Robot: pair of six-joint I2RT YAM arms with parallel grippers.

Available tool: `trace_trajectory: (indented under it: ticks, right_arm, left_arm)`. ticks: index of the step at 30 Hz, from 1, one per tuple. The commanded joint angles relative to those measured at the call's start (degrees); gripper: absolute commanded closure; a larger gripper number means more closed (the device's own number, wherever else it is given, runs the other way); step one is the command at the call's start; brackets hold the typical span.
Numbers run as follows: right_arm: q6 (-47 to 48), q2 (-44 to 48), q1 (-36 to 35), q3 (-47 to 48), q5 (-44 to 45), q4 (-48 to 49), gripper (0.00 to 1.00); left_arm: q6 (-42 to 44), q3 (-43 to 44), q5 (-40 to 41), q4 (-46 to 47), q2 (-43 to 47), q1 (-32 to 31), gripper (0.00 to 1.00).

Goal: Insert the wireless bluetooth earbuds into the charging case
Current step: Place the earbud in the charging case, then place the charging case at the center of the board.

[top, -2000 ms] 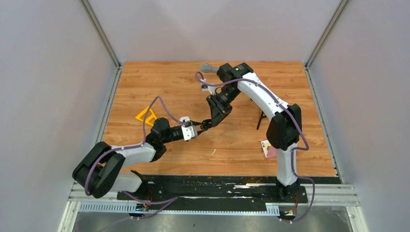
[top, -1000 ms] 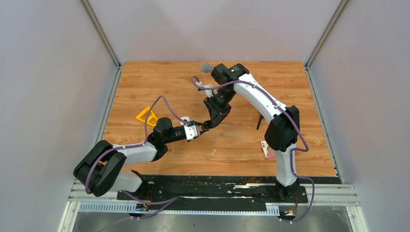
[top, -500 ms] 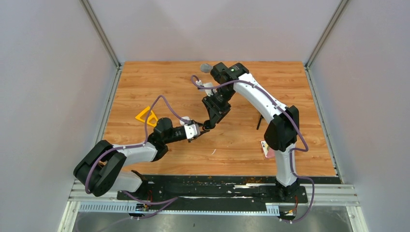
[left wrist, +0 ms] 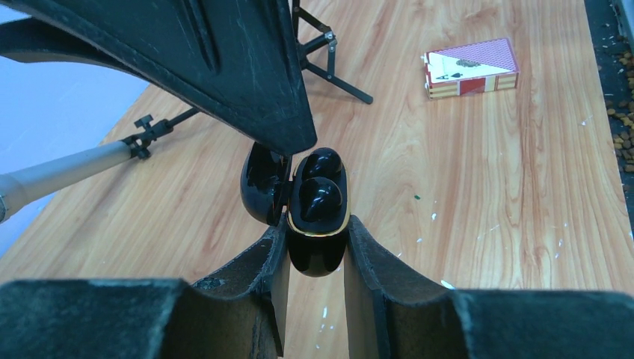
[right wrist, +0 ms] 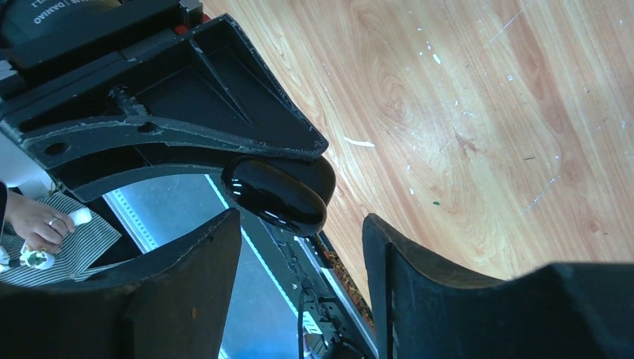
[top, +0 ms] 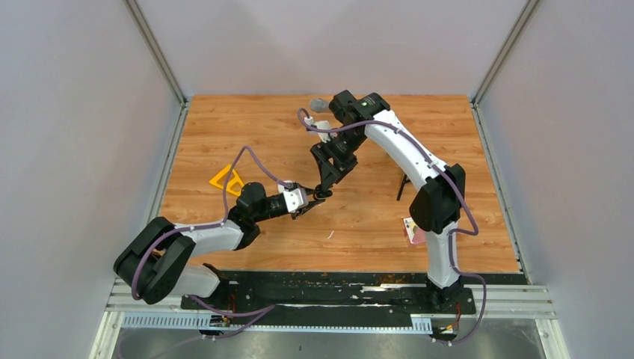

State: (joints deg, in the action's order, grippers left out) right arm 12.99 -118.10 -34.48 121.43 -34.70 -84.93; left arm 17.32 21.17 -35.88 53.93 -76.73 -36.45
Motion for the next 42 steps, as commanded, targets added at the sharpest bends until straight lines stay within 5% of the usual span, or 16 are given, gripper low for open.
trace_trajectory:
  ticks: [1,5,10,14,20,24,26,28,35,42]
  right_arm:
    - [3.2,4.5,0.9,2.5,-3.2,-0.5,0.37]
    - [13.8,7.5,2.2,1.8,-9.0,-0.8,0.22]
    - [44.5,13.4,2.9,-5.6,-11.7,-0.7,0.19]
    - [53.7,20.2,2.8,-18.7,-9.8,13.6,0.18]
    - [55.6,25.1,-0.2,-29.2,-7.7,28.7,0.13]
    - [54.7,23.3,-3.0,-28.7,-8.0,27.8,0.13]
    - [53.8,23.0,-4.0,-27.8,-7.8,26.8,0.02]
    - [52.4,24.2,-5.2,-27.9,-5.8,27.5,0.01]
    - [40.9,32.9,-7.0,-33.4,3.6,33.4,0.01]
    - [24.7,38.5,-0.4,-42.9,15.3,46.3,0.00]
  left_arm:
    - [-2.2,0.5,0.9,3.6,0.8,-0.3,1.00]
    - [-4.1,0.7,-0.5,3.3,1.7,0.3,1.00]
    - [-5.3,2.2,-2.6,-0.1,2.7,0.6,1.00]
    - [-3.9,4.3,-3.8,-5.4,4.7,1.3,1.00]
    - [-0.7,6.5,-5.6,-11.9,7.3,1.8,1.00]
    - [0.5,7.9,-6.2,-14.7,8.0,1.8,1.00]
    - [-0.1,8.7,-5.5,-16.0,8.2,1.7,1.00]
    - [-2.7,10.1,-4.2,-17.8,8.1,1.8,1.00]
    - [-21.0,11.0,4.9,-17.7,7.8,4.3,1.00]
    - [-19.5,8.1,-0.9,-21.2,7.3,4.9,1.00]
